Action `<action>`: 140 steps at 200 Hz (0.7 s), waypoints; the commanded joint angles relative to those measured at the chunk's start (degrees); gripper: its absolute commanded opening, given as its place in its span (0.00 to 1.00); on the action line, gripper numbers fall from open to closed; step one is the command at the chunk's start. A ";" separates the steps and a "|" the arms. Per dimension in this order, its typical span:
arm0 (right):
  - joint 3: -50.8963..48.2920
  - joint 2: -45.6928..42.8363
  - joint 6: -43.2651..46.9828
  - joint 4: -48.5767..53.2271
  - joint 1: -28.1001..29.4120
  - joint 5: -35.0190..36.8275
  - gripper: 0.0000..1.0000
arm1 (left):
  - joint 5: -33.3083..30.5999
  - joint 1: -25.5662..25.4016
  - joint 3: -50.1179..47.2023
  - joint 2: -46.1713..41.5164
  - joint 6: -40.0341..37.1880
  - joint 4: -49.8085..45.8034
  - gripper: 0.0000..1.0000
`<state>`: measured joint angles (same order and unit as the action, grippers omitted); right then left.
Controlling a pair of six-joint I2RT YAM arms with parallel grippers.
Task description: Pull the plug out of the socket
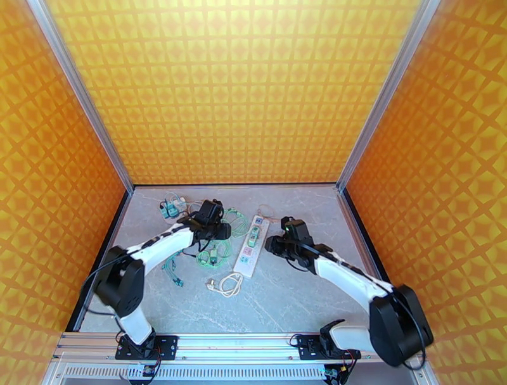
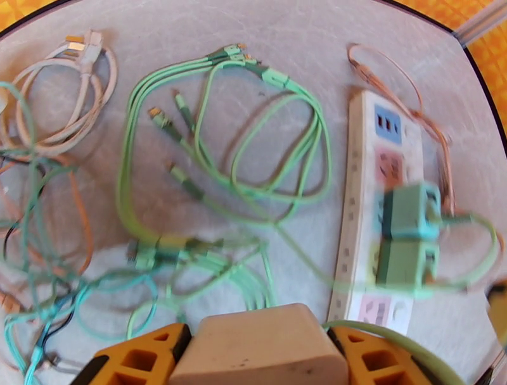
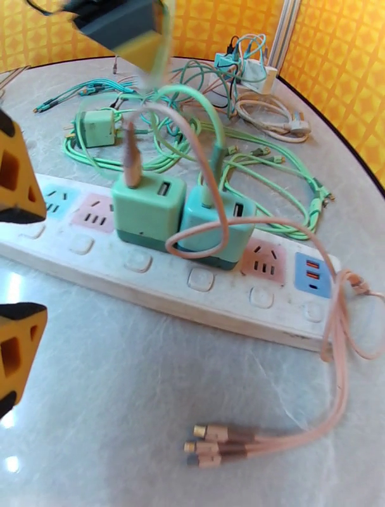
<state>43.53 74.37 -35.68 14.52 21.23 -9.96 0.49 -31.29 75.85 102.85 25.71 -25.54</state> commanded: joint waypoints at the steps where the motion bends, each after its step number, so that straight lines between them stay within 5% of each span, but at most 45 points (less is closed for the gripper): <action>1: -1.70 -3.97 1.49 3.33 -0.27 3.31 0.40 | 3.14 1.38 2.98 3.74 2.80 1.79 0.38; 57: -4.85 -11.00 1.14 5.96 -0.30 5.70 0.42 | 5.71 2.98 5.05 9.88 3.95 0.70 0.45; 140: -2.69 -10.47 1.30 6.71 1.76 7.02 0.49 | 5.84 3.34 4.23 3.62 2.00 -4.09 0.96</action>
<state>39.31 63.57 -34.61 21.10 21.61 -4.58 5.48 -28.38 79.09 111.61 28.51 -27.05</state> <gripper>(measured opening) 0.487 0.898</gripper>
